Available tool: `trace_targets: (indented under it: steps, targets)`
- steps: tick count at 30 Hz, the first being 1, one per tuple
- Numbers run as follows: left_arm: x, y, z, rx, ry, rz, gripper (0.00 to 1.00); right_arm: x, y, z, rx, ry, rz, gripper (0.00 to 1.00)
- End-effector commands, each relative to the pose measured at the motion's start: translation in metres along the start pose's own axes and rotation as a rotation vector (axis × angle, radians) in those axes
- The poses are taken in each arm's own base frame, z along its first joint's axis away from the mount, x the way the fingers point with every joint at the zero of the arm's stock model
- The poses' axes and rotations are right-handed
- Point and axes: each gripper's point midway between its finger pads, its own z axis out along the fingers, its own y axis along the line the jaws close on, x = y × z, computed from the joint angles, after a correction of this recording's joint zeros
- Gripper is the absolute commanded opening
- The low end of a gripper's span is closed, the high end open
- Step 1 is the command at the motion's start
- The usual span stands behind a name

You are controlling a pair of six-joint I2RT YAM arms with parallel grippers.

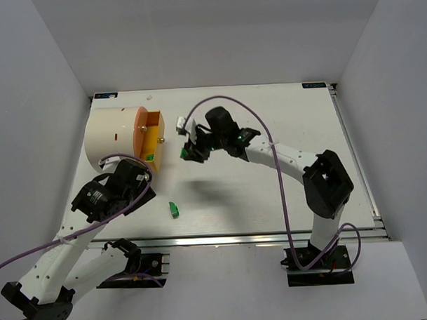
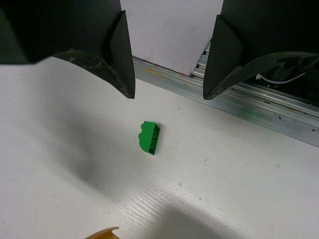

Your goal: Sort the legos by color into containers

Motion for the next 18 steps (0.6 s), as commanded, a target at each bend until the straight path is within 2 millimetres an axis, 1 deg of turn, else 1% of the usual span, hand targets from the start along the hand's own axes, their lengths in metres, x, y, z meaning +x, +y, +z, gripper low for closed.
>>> trace_targets:
  steps: [1, 2, 4, 5, 6, 7, 9, 10, 12, 13, 14, 18]
  targets:
    - [-0.003, -0.008, 0.002, 0.031, -0.017, -0.062, 0.67, -0.080, -0.015, 0.010, -0.006, -0.183, -0.014, 0.00]
    - [-0.002, -0.007, 0.003, 0.029, -0.016, -0.064, 0.67, -0.089, -0.020, 0.014, -0.001, -0.203, -0.013, 0.00]
    - [0.000, -0.006, 0.004, 0.028, -0.011, -0.069, 0.67, -0.118, -0.034, 0.023, 0.017, -0.273, -0.012, 0.00]
    - [0.002, -0.005, 0.006, 0.022, -0.007, -0.069, 0.67, -0.130, -0.039, 0.025, 0.023, -0.308, -0.015, 0.00]
    - [0.003, -0.004, 0.006, 0.021, -0.004, -0.070, 0.67, -0.137, -0.040, 0.029, 0.022, -0.326, -0.011, 0.00]
    - [0.003, -0.004, 0.006, 0.024, -0.004, -0.077, 0.67, -0.146, -0.045, 0.036, 0.024, -0.348, 0.004, 0.00]
    - [0.005, -0.002, 0.006, 0.021, 0.000, -0.084, 0.67, -0.157, -0.048, 0.042, 0.027, -0.382, 0.005, 0.00]
    - [0.006, -0.001, 0.006, 0.020, 0.002, -0.090, 0.67, -0.154, -0.050, 0.049, 0.028, -0.383, 0.018, 0.00]
    - [0.007, 0.000, 0.005, 0.021, 0.003, -0.094, 0.67, -0.157, -0.053, 0.054, 0.036, -0.402, 0.018, 0.00]
    - [0.007, 0.001, 0.005, 0.022, -0.001, -0.100, 0.67, -0.160, -0.051, 0.057, 0.035, -0.421, 0.014, 0.00]
    - [0.007, 0.002, 0.005, 0.018, 0.001, -0.098, 0.67, -0.158, -0.049, 0.060, 0.030, -0.425, 0.016, 0.00]
    - [0.007, 0.004, 0.004, 0.014, -0.002, -0.102, 0.67, -0.160, -0.047, 0.064, 0.029, -0.449, 0.028, 0.00]
